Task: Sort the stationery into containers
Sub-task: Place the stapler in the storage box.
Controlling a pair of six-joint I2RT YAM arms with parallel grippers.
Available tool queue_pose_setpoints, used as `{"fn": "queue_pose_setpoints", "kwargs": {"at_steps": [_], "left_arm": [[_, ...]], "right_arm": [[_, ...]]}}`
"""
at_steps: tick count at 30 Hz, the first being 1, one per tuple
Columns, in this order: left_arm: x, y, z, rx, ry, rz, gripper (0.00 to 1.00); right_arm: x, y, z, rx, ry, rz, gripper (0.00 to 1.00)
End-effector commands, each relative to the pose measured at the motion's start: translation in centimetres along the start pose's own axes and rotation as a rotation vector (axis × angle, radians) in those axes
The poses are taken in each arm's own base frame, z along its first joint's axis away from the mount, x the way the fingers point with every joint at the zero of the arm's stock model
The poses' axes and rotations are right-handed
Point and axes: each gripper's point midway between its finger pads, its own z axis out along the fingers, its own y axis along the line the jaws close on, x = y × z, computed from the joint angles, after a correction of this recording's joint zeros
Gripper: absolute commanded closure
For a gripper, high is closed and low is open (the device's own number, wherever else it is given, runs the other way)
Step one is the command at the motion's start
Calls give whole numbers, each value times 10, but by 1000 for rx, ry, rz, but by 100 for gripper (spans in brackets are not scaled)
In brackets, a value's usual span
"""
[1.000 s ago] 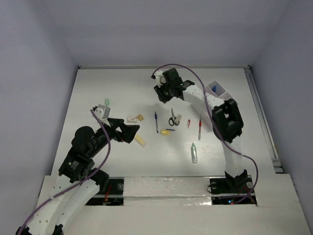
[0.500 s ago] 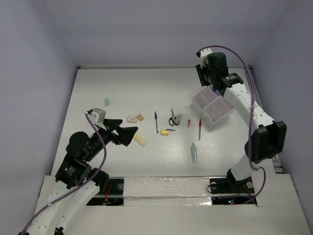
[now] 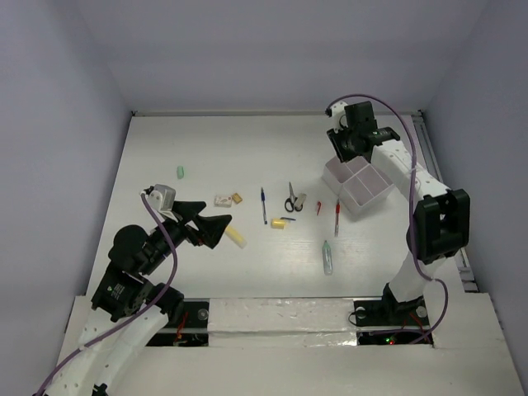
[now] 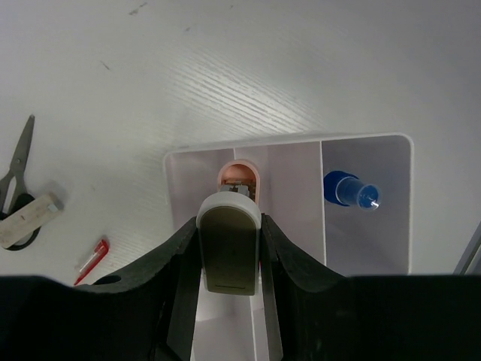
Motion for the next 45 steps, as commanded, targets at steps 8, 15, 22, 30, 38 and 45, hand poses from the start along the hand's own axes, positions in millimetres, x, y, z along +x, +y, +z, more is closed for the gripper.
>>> {"fn": "queue_pose_setpoints", "kwargs": {"at_steps": [8, 15, 22, 30, 38, 45], "left_arm": [[-10, -8, 0, 44, -42, 26, 1], [-10, -9, 0, 49, -38, 26, 1], [-9, -9, 1, 49, -36, 27, 1], [-7, -8, 2, 49, -27, 25, 1], [-7, -9, 3, 49, -25, 25, 1], [-8, -7, 3, 43, -28, 25, 1]], "right_arm": [[-1, -19, 14, 71, 17, -41, 89], [2, -30, 17, 135, 32, -49, 88], [5, -34, 17, 162, 31, -65, 68], [-1, -39, 14, 188, 12, -61, 60], [-1, -34, 16, 160, 8, -41, 46], [-46, 6, -14, 1, -164, -18, 45]]}}
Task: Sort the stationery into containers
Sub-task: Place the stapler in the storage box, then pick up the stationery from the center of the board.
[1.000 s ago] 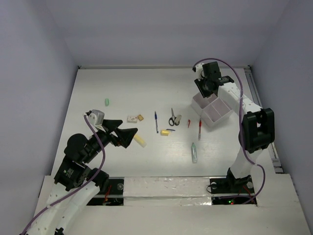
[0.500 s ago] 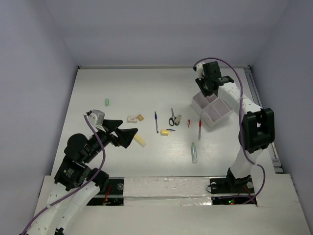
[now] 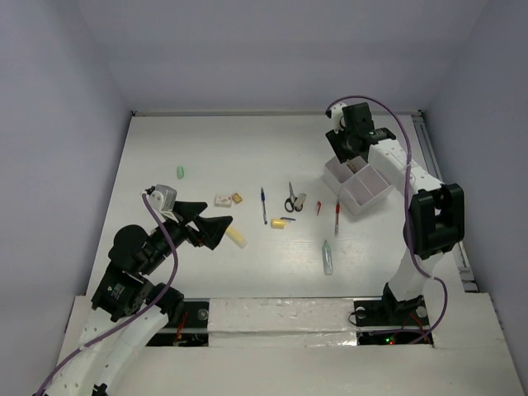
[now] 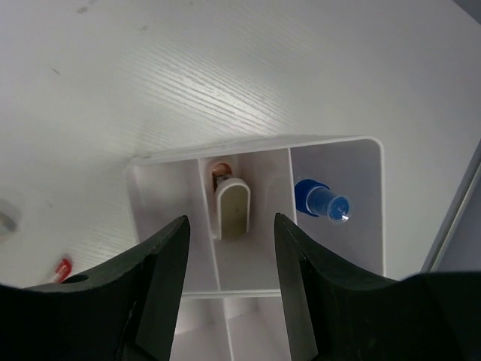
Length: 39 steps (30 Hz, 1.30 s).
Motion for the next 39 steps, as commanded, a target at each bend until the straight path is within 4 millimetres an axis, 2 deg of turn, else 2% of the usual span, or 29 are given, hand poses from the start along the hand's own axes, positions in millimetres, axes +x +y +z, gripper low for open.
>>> {"fn": "queue_pose_setpoints", "kwargs": {"at_steps": [1, 2, 3, 6, 7, 8, 9, 10, 12, 13, 14, 15, 16, 18, 19, 22, 23, 25, 26, 30, 34, 39], "left_arm": [[-10, -4, 2, 21, -41, 22, 1], [-13, -3, 1, 10, -52, 23, 1], [-13, -1, 0, 1, -54, 23, 1], [-27, 4, -9, -51, -116, 21, 1], [-30, 6, -12, -66, -130, 18, 1], [-40, 8, -19, -93, -175, 21, 1], [-43, 10, -23, -113, -191, 18, 1], [-56, 13, -32, -149, -243, 18, 1], [-68, 18, -43, -194, -292, 18, 1], [-74, 18, -48, -207, -317, 20, 1], [-85, 15, -56, -212, -355, 20, 1], [-89, 13, -59, -210, -363, 18, 1], [-94, 9, -62, -201, -376, 17, 1], [-106, 1, -69, -182, -404, 14, 1], [-112, -2, -73, -175, -419, 15, 1], [-119, -4, -75, -179, -434, 27, 1], [-120, -3, -75, -185, -434, 32, 1], [-120, -2, -74, -190, -429, 34, 1], [-120, -3, -72, -187, -423, 33, 1], [-115, -5, -70, -167, -408, 25, 1], [-110, -2, -68, -178, -397, 24, 1], [-108, -1, -67, -177, -393, 26, 1]], "right_arm": [[-62, 30, -44, -125, -241, 22, 45], [-66, 46, -50, -163, -264, 13, 45], [-79, 80, -60, -248, -312, -23, 45], [-93, 142, -68, -395, -366, -73, 45], [-96, 174, -75, -456, -385, -106, 45], [-97, 192, -77, -499, -390, -111, 45], [-97, 218, -74, -573, -393, -127, 45], [-98, 242, -79, -626, -402, -143, 44], [-104, 271, -83, -699, -427, -162, 44], [-97, 288, -72, -731, -399, -174, 43], [-96, 307, -76, -766, -397, -191, 43], [-104, 318, -80, -788, -417, -199, 42], [-97, 334, -68, -805, -388, -213, 42], [-93, 361, -69, -834, -370, -256, 41], [-96, 372, -59, -822, -367, -271, 41], [-93, 397, -52, -813, -342, -311, 39], [-98, 401, -40, -794, -340, -317, 39], [-94, 406, -28, -757, -308, -336, 39], [-96, 416, -24, -751, -312, -354, 38], [-91, 422, -7, -734, -276, -367, 38], [-83, 435, -3, -734, -258, -396, 39], [-72, 435, 14, -672, -226, -422, 40]]}}
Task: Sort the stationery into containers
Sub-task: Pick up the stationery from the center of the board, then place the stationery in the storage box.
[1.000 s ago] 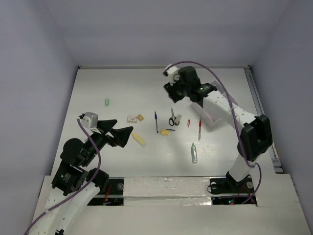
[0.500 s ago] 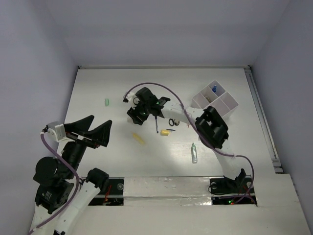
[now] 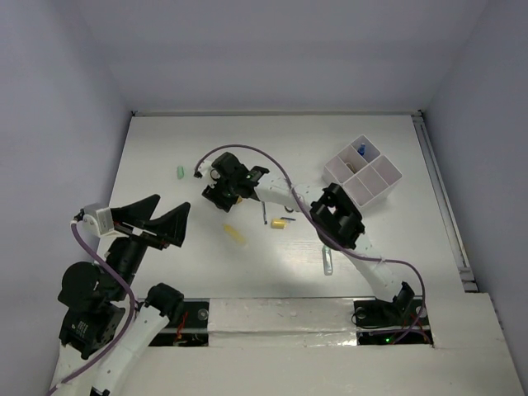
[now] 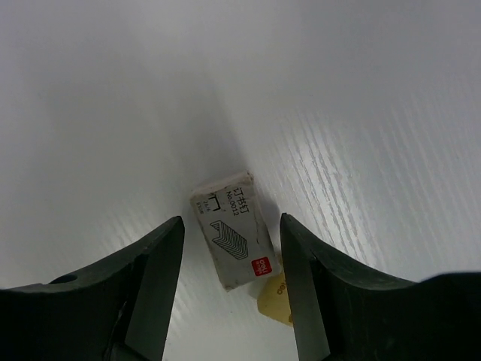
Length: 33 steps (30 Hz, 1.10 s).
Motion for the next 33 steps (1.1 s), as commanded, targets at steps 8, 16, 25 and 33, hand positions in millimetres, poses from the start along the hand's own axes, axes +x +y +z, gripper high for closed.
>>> {"fn": "queue_pose_setpoints", "kwargs": {"at_steps": [8, 16, 25, 33], "left_arm": [[6, 1, 3, 10, -3, 13, 1], [39, 18, 9, -33, 52, 9, 1], [47, 13, 8, 14, 60, 18, 1], [63, 0, 15, 94, 127, 26, 1]], "right_arm": [[1, -1, 11, 46, 10, 2, 73], [-84, -36, -61, 209, -308, 129, 89], [1, -146, -211, 571, -260, 328, 90], [138, -218, -331, 943, -75, 488, 90]]}}
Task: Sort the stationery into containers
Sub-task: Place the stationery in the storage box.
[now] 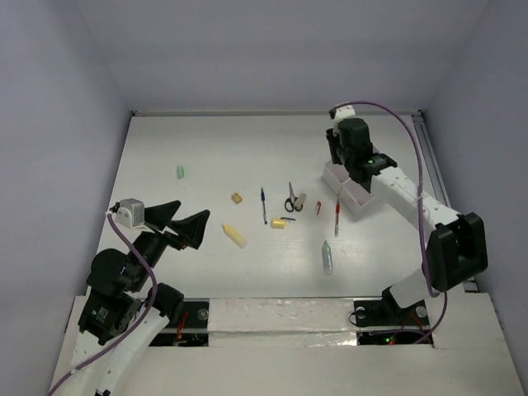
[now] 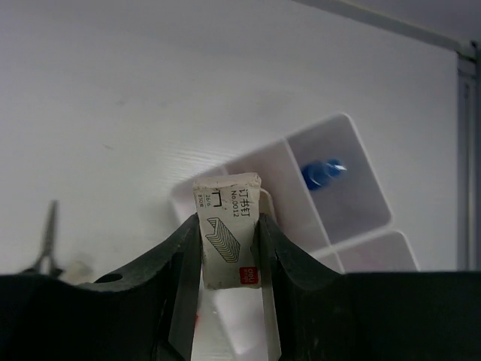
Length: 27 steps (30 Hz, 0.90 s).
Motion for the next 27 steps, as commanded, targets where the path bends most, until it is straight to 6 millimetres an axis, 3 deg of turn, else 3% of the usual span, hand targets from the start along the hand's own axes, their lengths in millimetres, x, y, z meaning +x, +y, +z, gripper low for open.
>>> {"fn": "queue_pose_setpoints", "kwargs": {"at_steps": [1, 2, 6, 14, 27], "left_arm": [[-4, -11, 5, 62, -19, 15, 1], [-5, -12, 3, 67, -27, 16, 1], [-8, -14, 0, 80, -43, 17, 1], [-9, -18, -4, 105, -51, 11, 1], [-11, -20, -6, 116, -60, 12, 1]], "right_arm": [[31, -43, -8, 145, 79, -20, 90], [34, -59, -9, 176, 83, -9, 90], [38, -81, -4, 215, 80, 33, 90], [60, -71, 23, 173, 150, -44, 89], [61, -80, 35, 185, 209, -198, 82]]}}
